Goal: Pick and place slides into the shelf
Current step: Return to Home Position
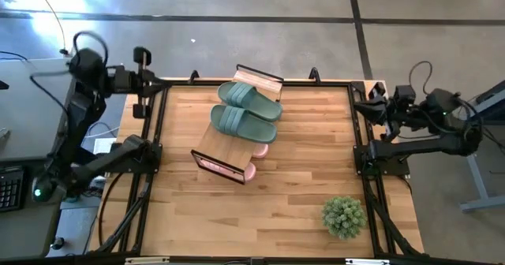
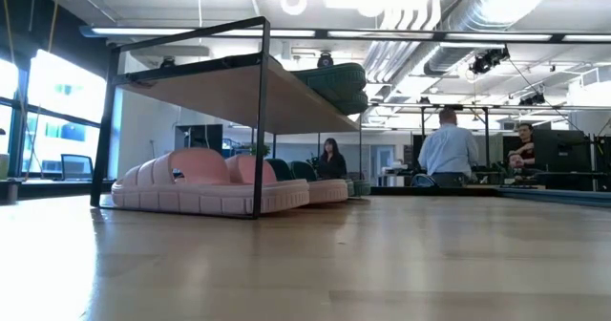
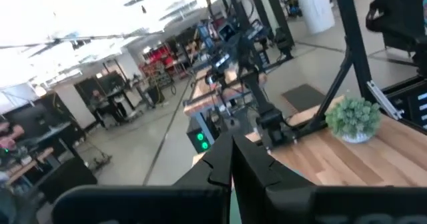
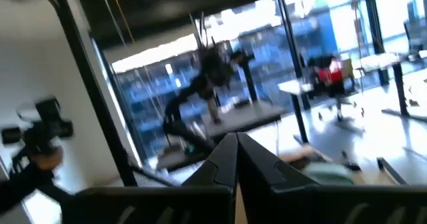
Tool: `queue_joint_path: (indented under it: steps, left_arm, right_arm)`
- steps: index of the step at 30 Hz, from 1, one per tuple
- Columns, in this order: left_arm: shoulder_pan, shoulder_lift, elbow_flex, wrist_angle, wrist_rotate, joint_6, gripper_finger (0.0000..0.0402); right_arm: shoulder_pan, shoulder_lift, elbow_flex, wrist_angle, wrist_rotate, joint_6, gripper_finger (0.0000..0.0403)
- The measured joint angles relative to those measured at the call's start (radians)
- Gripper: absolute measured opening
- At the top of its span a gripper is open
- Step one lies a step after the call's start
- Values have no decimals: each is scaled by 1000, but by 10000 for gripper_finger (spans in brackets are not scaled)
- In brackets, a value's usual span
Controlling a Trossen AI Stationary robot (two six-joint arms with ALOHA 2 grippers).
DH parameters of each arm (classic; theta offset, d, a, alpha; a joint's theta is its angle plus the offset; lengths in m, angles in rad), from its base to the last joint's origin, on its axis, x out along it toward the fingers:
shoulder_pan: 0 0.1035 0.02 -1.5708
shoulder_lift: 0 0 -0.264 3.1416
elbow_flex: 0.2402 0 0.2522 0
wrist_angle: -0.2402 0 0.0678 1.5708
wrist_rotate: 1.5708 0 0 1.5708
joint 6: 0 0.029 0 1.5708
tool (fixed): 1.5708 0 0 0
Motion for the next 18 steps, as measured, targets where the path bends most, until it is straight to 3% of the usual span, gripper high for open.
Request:
queue_joint_path:
  steps: [4, 10, 18]
  left_arm:
    - [31, -72, -113, 135, 9, -97, 0]
    - [39, -165, -227, 248, -13, -196, 0]
    - [39, -274, -292, 263, -67, -254, 0]
  right_arm:
    - [0, -117, -108, 108, 4, 7, 0]
    - [0, -283, -207, 121, 62, 31, 0]
    - [0, -407, -272, 128, 94, 31, 0]
